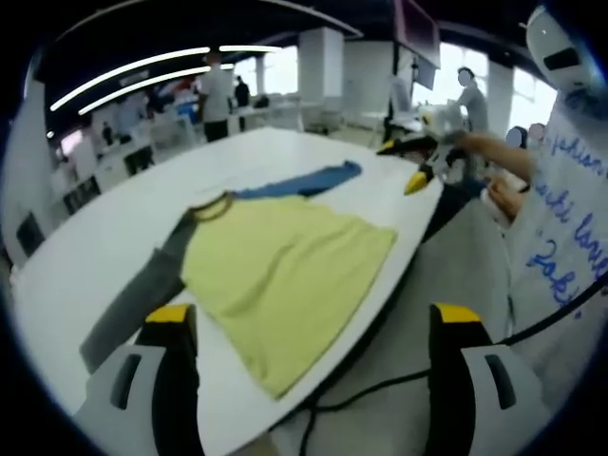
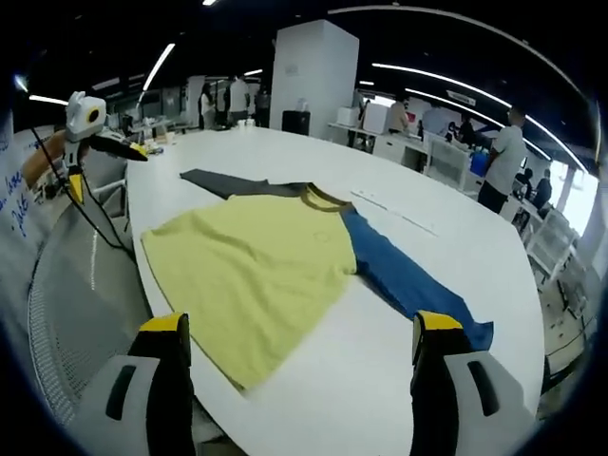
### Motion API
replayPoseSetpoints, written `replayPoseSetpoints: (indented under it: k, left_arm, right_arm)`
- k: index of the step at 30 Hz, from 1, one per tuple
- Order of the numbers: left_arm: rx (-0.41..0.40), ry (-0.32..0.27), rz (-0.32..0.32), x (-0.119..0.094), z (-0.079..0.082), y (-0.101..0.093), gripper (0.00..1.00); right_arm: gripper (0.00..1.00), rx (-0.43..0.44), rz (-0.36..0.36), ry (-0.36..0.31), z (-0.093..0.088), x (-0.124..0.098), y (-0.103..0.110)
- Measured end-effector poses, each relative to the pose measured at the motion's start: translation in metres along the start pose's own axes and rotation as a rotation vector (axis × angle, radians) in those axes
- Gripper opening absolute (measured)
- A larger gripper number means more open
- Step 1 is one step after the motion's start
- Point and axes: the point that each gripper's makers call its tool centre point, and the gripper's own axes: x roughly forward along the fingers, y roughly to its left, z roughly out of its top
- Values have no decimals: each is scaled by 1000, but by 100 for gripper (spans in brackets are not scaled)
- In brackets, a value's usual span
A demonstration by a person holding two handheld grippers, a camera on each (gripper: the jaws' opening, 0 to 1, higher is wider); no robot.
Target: Fold the garment on the visible template until the final outline fits inside the template.
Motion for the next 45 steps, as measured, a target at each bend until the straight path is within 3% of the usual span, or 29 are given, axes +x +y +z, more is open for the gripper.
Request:
replayPoseSetpoints:
  k: [12, 22, 39, 45]
  left_arm:
    - [-4, -12, 20, -2, 5, 0, 94]
    - [-11, -20, 25, -4, 8, -1, 93]
    - [-27, -18, 29, -6, 9, 0, 91]
    - [-32, -9, 26, -4, 8, -1, 90]
  right_arm:
    - [90, -1, -101, 17, -13, -3, -56]
    - [82, 38, -220, -19, -14, -9, -111]
    - [72, 125, -330, 26, -43, -7, -170]
    - [69, 134, -346, 41, -51, -4, -182]
